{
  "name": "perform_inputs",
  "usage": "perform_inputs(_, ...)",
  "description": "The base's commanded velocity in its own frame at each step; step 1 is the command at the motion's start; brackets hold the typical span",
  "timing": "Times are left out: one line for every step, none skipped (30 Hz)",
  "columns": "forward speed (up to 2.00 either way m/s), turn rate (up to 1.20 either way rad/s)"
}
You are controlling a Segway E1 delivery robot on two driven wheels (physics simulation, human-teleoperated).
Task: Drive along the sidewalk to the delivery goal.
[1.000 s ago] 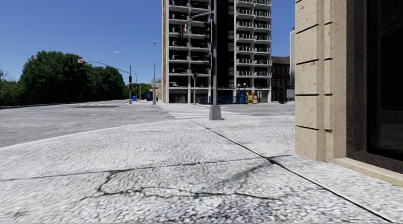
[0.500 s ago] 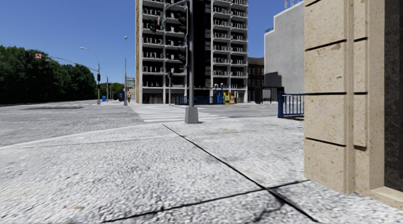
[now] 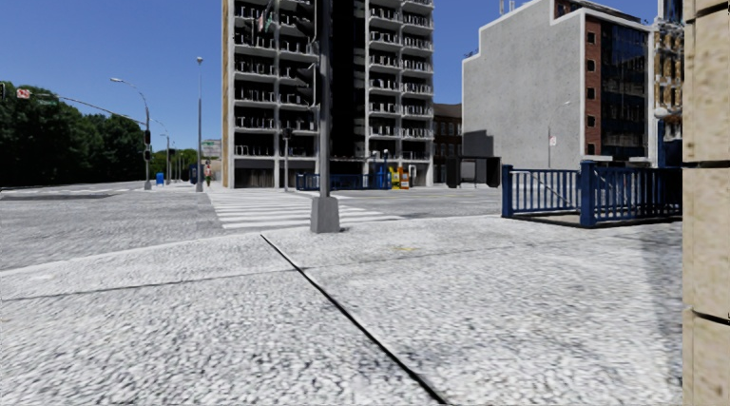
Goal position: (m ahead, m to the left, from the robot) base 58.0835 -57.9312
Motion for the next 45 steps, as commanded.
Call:
perform_inputs(2.00,-0.41)
perform_inputs(2.00,-0.41)
perform_inputs(2.00,-0.41)
perform_inputs(2.00,-0.41)
perform_inputs(2.00,-0.41)
perform_inputs(2.00,-0.41)
perform_inputs(2.00,-0.42)
perform_inputs(2.00,-0.42)
perform_inputs(2.00,-0.42)
perform_inputs(2.00,-0.42)
perform_inputs(2.00,-0.42)
perform_inputs(2.00,-0.42)
perform_inputs(2.00,-0.42)
perform_inputs(2.00,-0.42)
perform_inputs(2.00,-0.42)
perform_inputs(2.00,-0.42)
perform_inputs(2.00,-0.42)
perform_inputs(2.00,-0.42)
perform_inputs(2.00,-0.42)
perform_inputs(2.00,-0.42)
perform_inputs(2.00,-0.42)
perform_inputs(2.00,-0.42)
perform_inputs(2.00,-0.42)
perform_inputs(2.00,-0.42)
perform_inputs(2.00,-0.42)
perform_inputs(2.00,-0.41)
perform_inputs(2.00,-0.40)
perform_inputs(2.00,0.00)
perform_inputs(2.00,0.00)
perform_inputs(2.00,0.00)
perform_inputs(2.00,0.00)
perform_inputs(2.00,0.00)
perform_inputs(2.00,0.00)
perform_inputs(2.00,0.00)
perform_inputs(2.00,0.00)
perform_inputs(2.00,0.00)
perform_inputs(2.00,0.00)
perform_inputs(2.00,0.00)
perform_inputs(2.00,0.15)
perform_inputs(2.00,0.27)
perform_inputs(2.00,0.32)
perform_inputs(2.00,0.35)
perform_inputs(2.00,0.37)
perform_inputs(2.00,0.38)
perform_inputs(2.00,0.38)
